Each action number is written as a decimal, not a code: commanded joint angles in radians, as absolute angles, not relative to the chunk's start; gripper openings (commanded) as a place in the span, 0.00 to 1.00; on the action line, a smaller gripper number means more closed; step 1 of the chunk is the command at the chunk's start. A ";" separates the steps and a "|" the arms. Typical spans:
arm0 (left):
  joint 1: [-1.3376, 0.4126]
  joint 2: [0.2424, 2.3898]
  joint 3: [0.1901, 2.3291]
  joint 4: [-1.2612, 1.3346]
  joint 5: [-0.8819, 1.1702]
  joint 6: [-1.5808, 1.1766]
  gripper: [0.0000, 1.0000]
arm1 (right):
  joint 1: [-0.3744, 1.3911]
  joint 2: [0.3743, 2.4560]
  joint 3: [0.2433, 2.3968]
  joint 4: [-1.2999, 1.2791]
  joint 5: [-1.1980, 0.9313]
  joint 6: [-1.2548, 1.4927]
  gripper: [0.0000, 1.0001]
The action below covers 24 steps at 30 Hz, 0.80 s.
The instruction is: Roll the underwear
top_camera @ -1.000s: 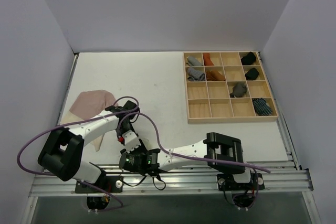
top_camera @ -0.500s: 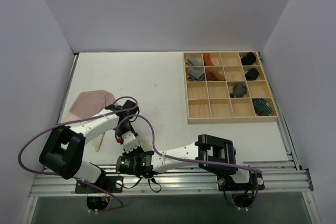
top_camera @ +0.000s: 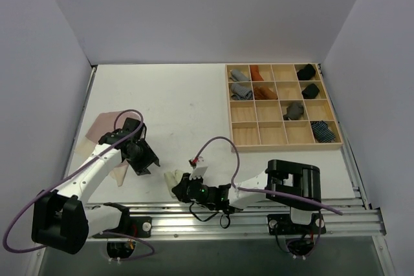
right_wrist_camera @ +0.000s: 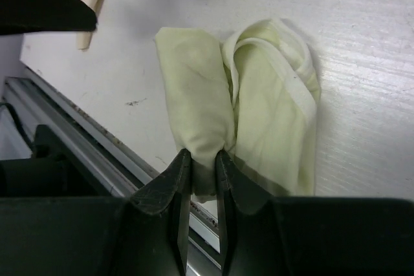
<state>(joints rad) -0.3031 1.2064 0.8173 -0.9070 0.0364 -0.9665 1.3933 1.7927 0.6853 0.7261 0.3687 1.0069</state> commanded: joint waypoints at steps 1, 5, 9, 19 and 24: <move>-0.305 1.155 0.714 -0.755 0.161 -0.945 0.53 | 1.379 1.858 0.519 0.710 0.253 1.055 0.03; -0.313 1.132 0.643 -0.660 0.236 -0.920 0.53 | 1.370 1.893 0.472 0.817 0.226 1.084 0.04; -0.328 1.121 0.595 -0.582 0.279 -0.917 0.53 | 1.368 1.908 0.460 0.844 0.212 1.100 0.04; -0.353 1.103 0.502 -0.414 0.351 -0.916 0.53 | 1.330 1.924 0.428 0.900 0.178 1.126 0.04; -0.359 1.146 0.453 -0.336 0.373 -0.923 0.53 | 1.318 1.940 0.410 0.937 0.163 1.146 0.05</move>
<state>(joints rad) -0.3481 1.1259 0.4732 -0.4427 0.3332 -0.9314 1.3224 1.8614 0.4751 1.2034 0.2035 1.1591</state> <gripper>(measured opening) 0.530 0.132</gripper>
